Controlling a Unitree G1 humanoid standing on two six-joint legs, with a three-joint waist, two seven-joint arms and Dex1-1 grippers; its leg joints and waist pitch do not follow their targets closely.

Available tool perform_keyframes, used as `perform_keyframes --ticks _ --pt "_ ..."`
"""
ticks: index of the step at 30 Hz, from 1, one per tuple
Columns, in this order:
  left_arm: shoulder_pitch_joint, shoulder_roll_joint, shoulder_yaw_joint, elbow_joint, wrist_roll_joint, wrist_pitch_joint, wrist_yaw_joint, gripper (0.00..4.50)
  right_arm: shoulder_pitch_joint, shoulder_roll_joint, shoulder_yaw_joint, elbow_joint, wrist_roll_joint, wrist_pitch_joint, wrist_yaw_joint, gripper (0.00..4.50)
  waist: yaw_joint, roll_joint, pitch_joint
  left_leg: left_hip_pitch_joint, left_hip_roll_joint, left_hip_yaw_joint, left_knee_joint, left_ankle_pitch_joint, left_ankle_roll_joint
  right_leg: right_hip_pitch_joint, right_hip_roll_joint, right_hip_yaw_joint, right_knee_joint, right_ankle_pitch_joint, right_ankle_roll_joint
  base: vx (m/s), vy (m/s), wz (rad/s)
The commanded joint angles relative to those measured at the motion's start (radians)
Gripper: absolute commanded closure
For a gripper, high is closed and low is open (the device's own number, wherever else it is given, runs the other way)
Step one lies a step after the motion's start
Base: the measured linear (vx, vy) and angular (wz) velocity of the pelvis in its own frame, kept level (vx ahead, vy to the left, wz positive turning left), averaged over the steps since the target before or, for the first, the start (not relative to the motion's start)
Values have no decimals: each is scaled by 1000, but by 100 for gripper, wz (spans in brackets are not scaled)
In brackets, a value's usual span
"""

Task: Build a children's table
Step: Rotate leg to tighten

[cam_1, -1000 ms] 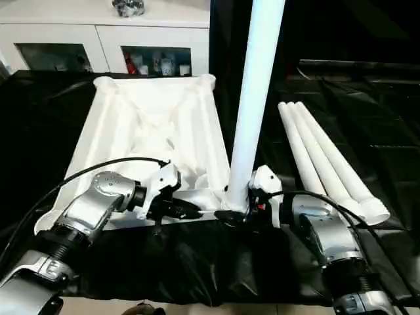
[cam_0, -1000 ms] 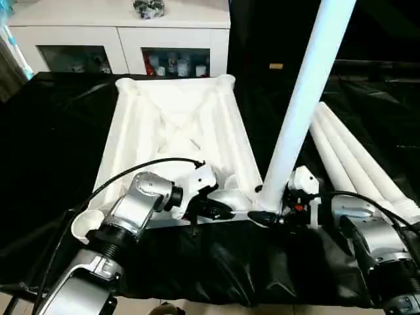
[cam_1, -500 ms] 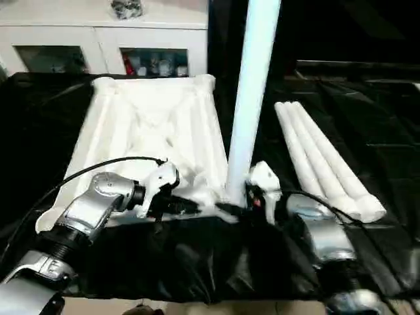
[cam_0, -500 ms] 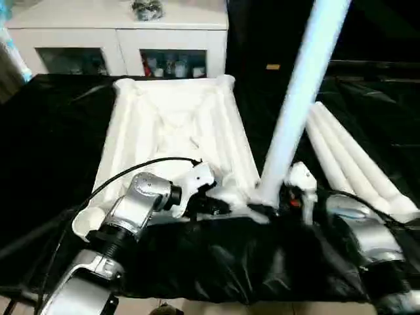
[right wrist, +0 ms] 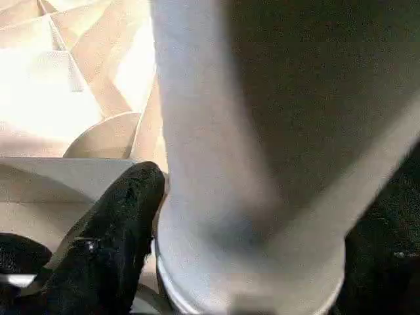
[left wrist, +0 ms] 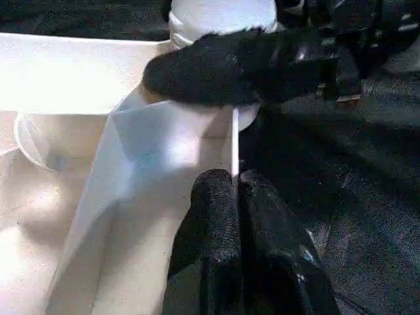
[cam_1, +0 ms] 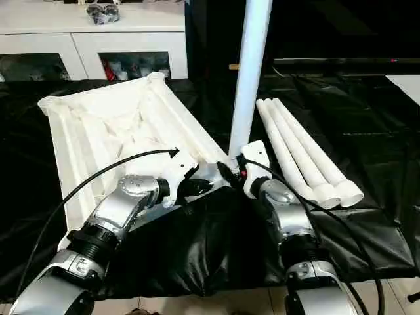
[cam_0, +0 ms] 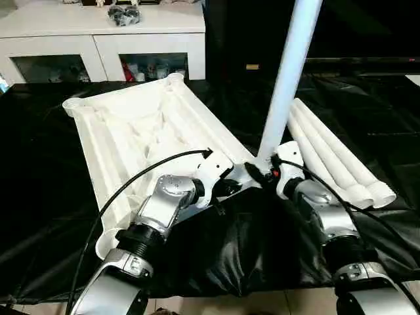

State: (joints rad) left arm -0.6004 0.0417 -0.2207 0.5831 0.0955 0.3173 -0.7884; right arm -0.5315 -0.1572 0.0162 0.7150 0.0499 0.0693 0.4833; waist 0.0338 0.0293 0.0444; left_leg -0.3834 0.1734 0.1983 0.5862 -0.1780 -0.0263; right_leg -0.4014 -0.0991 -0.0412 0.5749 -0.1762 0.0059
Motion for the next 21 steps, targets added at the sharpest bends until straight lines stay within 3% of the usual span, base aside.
perform_keyframes --ticks 1,5,8,12,16,18,21 --pt "-28 -74 -36 -51 -58 -45 -45 450 23 69 84 55 2 38 82 60 2 -13 -46 24 49 -35 -91 -433 0 16 -49 22 -95 -491 -142 0 0 0" --pt "-6 -26 -57 -78 -73 -52 -137 450 40 18 100 37 -6 -7 155 40 4 -14 -49 20 51 -32 -90 -410 9 19 -51 26 -90 -439 -157 0 0 0" --pt "3 0 -71 -93 -81 -53 -195 450 53 -5 102 15 2 -19 218 40 7 -13 -53 17 52 -28 -88 -356 25 26 -50 28 -78 -342 -190 0 0 0" --pt "15 54 -97 -124 -100 -59 -323 450 105 -67 131 -91 46 -5 415 40 16 -14 -59 15 55 -23 -80 -275 73 36 -49 28 -63 -217 -228 13 -2 1" --pt "11 87 -103 -120 -111 -74 -407 450 178 -146 192 -224 73 8 595 40 38 -11 -61 18 59 -18 -73 -190 103 40 -45 26 -49 -109 -263 0 0 0" --pt "7 97 -106 -114 -113 -77 -427 450 197 -167 206 -257 79 17 635 40 47 -9 -60 17 61 -16 -72 -186 109 40 -45 26 -46 -105 -267 0 0 0" --pt "-7 118 -111 -94 -114 -86 -460 450 232 -206 232 -323 98 45 702 40 60 -8 -55 22 63 -17 -79 -250 82 37 -48 27 -57 -208 -249 0 0 0"
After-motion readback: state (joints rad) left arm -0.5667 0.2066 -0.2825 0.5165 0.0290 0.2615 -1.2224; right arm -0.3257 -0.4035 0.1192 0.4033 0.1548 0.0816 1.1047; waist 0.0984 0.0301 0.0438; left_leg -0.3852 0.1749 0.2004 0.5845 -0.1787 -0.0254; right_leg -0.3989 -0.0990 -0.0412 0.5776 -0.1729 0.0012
